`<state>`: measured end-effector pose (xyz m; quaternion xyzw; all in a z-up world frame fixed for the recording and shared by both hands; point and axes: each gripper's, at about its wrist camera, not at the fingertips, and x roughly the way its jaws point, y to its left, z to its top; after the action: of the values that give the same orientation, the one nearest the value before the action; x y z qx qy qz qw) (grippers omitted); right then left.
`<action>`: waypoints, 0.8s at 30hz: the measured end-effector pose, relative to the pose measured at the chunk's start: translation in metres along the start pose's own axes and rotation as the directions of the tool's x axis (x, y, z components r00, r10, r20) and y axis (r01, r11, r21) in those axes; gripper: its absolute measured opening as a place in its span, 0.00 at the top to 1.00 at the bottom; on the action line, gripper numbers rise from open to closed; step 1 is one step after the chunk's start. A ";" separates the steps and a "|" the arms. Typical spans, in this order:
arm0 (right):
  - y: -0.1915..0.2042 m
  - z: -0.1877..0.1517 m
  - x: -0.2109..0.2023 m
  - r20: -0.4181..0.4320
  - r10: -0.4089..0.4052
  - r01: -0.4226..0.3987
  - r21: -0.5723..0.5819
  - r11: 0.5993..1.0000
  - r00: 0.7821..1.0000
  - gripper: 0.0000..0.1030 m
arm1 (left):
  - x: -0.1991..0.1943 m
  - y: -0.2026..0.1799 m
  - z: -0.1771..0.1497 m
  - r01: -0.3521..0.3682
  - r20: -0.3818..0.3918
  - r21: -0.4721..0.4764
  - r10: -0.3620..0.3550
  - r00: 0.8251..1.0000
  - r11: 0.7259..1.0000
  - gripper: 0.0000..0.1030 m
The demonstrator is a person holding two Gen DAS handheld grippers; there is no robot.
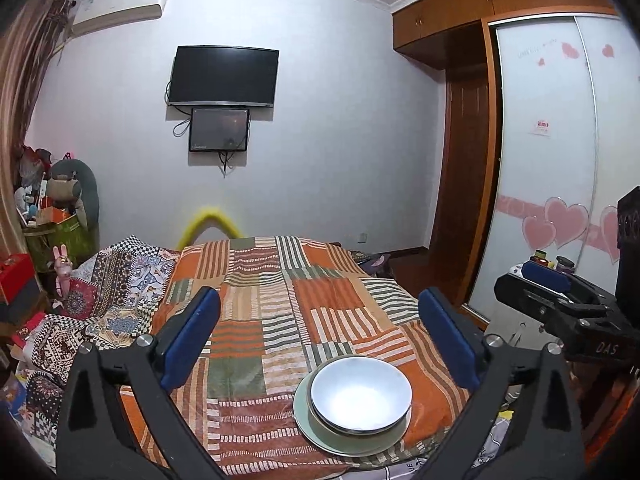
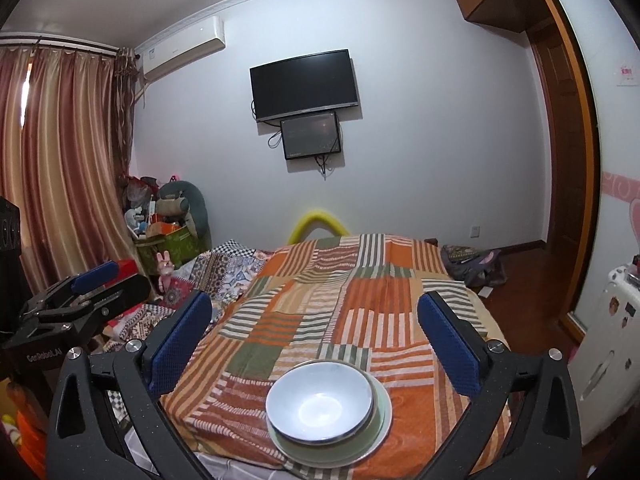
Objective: Organize plates and bowls
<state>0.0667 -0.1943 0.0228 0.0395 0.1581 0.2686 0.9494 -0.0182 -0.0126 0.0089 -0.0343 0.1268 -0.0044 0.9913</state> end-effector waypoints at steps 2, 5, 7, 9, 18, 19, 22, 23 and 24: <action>-0.001 0.000 -0.001 -0.001 -0.001 0.001 0.004 1.000 1.000 0.00 | -0.001 -0.001 -0.001 -0.002 0.001 0.000 0.002 1.000 1.000 0.02; -0.001 0.000 -0.001 -0.002 -0.001 0.001 0.013 1.000 1.000 0.00 | -0.001 -0.001 -0.001 -0.001 -0.001 -0.003 0.001 1.000 1.000 0.01; -0.002 -0.001 -0.003 -0.002 -0.001 0.001 0.015 1.000 1.000 0.00 | 0.000 -0.001 -0.001 -0.001 -0.003 -0.004 0.001 1.000 1.000 0.01; -0.003 -0.002 -0.004 -0.001 -0.002 0.002 0.015 1.000 1.000 0.00 | 0.001 0.000 -0.002 0.000 -0.006 -0.010 0.000 1.000 1.000 0.01; -0.004 -0.005 -0.005 -0.010 -0.002 0.002 0.014 1.000 1.000 0.00 | 0.005 0.002 -0.004 0.003 -0.020 -0.020 -0.004 1.000 1.000 0.01; -0.004 -0.004 -0.005 -0.012 -0.002 0.002 0.015 1.000 1.000 0.00 | 0.005 0.002 -0.004 0.002 -0.022 -0.020 -0.003 1.000 1.000 0.01; -0.002 -0.003 -0.003 -0.016 0.000 0.001 0.018 1.000 1.000 0.00 | 0.007 0.003 -0.004 0.000 -0.026 -0.022 0.000 1.000 1.000 0.01; -0.002 -0.003 -0.003 -0.017 0.000 0.000 0.018 1.000 1.000 0.00 | 0.007 0.003 -0.005 0.001 -0.027 -0.024 -0.001 1.000 1.000 0.01; -0.002 -0.003 -0.004 -0.017 0.000 0.000 0.018 1.000 1.000 0.00 | 0.007 0.004 -0.004 0.000 -0.028 -0.025 -0.001 1.000 1.000 0.01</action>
<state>0.0637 -0.1980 0.0210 0.0459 0.1684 0.2676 0.9476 -0.0124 -0.0093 0.0026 -0.0466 0.1408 -0.0036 0.9889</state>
